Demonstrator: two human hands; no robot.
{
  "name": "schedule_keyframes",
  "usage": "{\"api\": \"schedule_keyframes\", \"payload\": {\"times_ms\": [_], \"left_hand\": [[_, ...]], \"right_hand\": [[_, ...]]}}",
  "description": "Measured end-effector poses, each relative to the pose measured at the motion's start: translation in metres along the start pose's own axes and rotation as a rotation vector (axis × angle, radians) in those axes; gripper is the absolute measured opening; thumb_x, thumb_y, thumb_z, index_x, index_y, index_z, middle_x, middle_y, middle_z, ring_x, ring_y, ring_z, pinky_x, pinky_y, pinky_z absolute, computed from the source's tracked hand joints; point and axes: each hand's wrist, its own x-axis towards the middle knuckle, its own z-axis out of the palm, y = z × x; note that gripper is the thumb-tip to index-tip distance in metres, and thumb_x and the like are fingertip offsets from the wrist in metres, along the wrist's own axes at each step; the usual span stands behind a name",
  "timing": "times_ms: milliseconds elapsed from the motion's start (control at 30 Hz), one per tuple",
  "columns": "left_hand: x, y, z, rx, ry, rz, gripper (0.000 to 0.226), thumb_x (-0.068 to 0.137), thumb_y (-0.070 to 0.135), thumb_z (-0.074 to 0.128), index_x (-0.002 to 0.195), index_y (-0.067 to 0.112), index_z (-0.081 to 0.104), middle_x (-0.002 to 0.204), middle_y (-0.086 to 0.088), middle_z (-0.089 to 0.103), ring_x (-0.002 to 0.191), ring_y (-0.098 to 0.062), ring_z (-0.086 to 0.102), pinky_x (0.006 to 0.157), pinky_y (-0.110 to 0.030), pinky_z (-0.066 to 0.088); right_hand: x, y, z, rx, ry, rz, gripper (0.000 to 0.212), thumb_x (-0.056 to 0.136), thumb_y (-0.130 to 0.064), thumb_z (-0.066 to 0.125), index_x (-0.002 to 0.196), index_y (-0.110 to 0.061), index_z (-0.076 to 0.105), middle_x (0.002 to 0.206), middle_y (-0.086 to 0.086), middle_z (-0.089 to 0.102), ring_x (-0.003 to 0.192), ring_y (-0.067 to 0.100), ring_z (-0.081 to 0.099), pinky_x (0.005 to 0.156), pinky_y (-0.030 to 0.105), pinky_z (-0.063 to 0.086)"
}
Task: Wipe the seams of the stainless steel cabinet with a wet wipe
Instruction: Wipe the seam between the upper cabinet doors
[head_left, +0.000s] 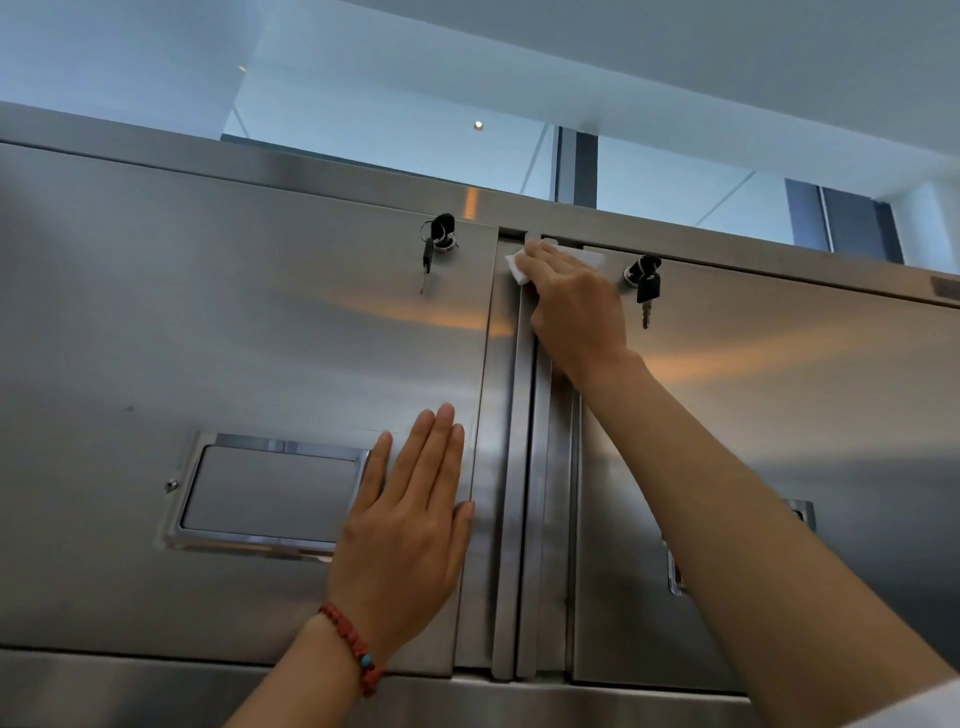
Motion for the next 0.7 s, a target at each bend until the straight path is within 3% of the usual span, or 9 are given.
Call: {"api": "schedule_keyframes", "payload": {"times_ms": [233, 500, 700], "left_hand": [[0.000, -0.001, 0.000, 0.007, -0.002, 0.005, 0.056, 0.097, 0.034, 0.025, 0.138, -0.001, 0.037, 0.148, -0.018, 0.031, 0.137, -0.032, 0.029, 0.107, -0.050, 0.026], [0.002, 0.001, -0.002, 0.005, -0.006, -0.005, 0.056, 0.095, 0.034, 0.026, 0.137, -0.001, 0.040, 0.147, -0.019, 0.032, 0.136, -0.032, 0.031, 0.108, -0.049, 0.025], [0.002, 0.002, -0.005, 0.005, -0.004, -0.010, 0.056, 0.095, 0.033, 0.028, 0.137, -0.002, 0.040, 0.147, -0.019, 0.032, 0.136, -0.032, 0.032, 0.109, -0.051, 0.029]], "right_hand": [[0.000, -0.001, -0.001, 0.006, 0.007, 0.006, 0.039, 0.090, 0.004, 0.048, 0.127, -0.004, 0.056, 0.137, 0.011, 0.051, 0.130, 0.021, 0.045, 0.106, 0.031, 0.035], [-0.030, -0.013, -0.002, 0.067, 0.124, -0.063, 0.032, 0.074, 0.012, 0.066, 0.105, 0.008, 0.066, 0.109, 0.025, 0.065, 0.103, 0.038, 0.064, 0.087, 0.049, 0.051], [-0.049, -0.019, -0.002, 0.057, 0.152, -0.076, 0.033, 0.069, 0.011, 0.072, 0.102, 0.007, 0.069, 0.106, 0.024, 0.067, 0.099, 0.037, 0.066, 0.084, 0.045, 0.052]]}}
